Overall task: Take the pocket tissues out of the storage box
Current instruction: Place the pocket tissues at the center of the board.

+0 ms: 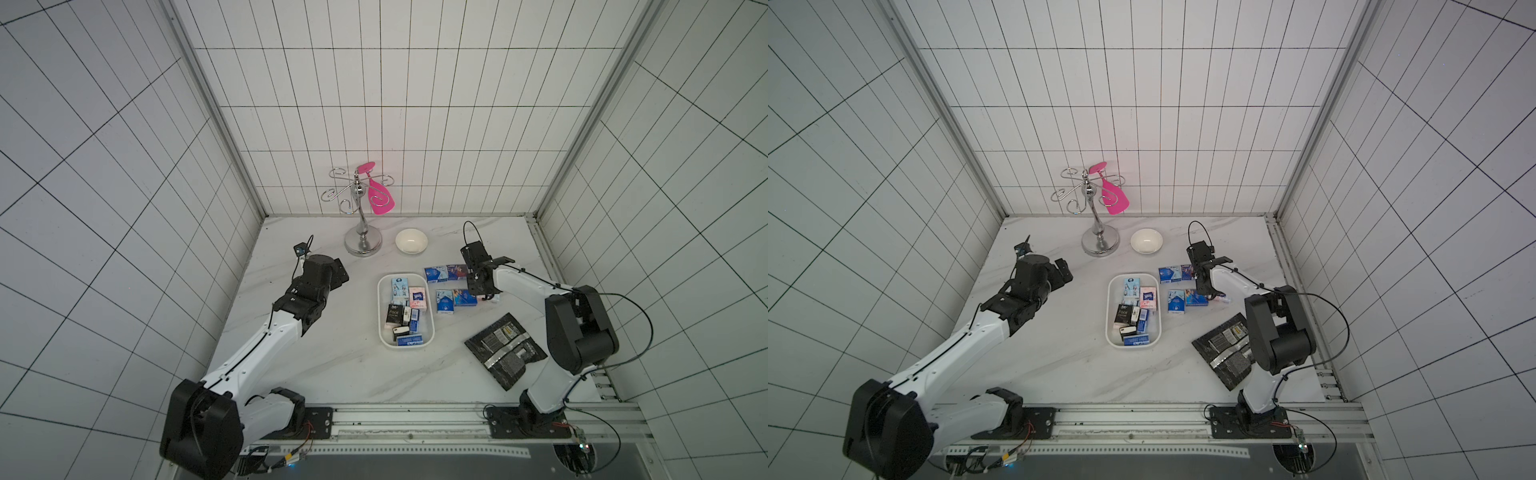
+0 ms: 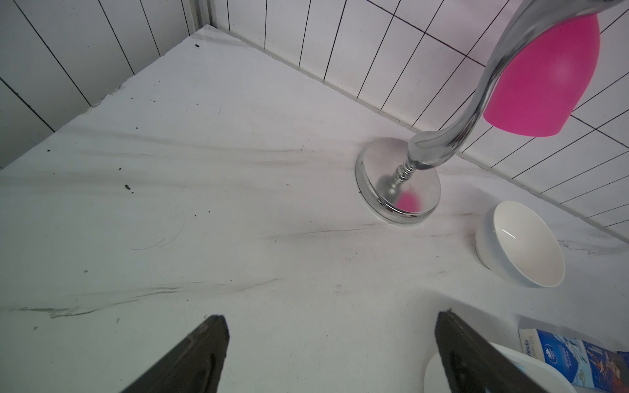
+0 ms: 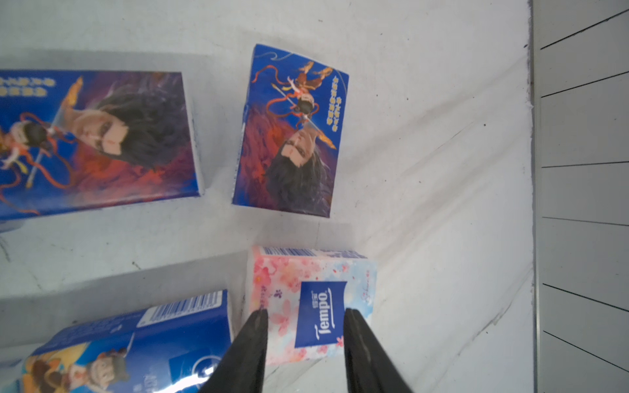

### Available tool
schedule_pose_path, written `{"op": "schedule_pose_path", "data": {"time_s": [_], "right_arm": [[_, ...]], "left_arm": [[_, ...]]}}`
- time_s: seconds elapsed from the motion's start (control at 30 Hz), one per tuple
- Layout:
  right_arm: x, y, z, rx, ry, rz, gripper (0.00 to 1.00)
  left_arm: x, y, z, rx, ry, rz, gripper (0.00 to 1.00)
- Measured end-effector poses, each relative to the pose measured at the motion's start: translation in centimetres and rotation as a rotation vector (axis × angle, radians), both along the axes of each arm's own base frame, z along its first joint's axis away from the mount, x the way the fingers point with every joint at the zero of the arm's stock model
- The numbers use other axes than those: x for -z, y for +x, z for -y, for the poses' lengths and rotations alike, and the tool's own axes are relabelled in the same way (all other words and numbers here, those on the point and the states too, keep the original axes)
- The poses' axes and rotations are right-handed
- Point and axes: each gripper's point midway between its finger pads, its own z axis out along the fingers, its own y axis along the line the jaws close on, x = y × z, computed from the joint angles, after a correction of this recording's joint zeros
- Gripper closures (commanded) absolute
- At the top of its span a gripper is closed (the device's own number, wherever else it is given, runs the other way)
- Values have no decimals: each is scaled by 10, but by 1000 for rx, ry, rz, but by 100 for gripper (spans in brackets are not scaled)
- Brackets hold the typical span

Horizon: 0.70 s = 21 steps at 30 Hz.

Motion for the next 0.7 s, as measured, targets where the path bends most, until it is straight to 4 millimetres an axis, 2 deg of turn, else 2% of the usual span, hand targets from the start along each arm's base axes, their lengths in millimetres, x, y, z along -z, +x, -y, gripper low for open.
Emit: {"op": "schedule_pose_path", "data": {"time_s": [0.27, 0.37, 0.43, 0.5, 0.57, 0.7], "right_arm": [[-1, 0, -1, -2, 5, 4, 59], [-14, 0, -6, -17, 19, 34, 58], [-29, -1, -14, -44, 39, 68, 57], [-46, -4, -30, -91, 68, 100, 56], [-64, -8, -55, -157, 116, 133, 55], [-92, -29, -116, -325, 247, 174, 54]], "left_arm": [[-3, -1, -1, -3, 1, 8, 1], [-3, -1, -1, -2, 1, 8, 2], [-3, 0, -1, -2, 1, 7, 2], [-2, 0, -1, -2, 0, 7, 2], [-2, 0, -1, -2, 0, 6, 2], [0, 0, 0, 1, 1, -1, 2]]}}
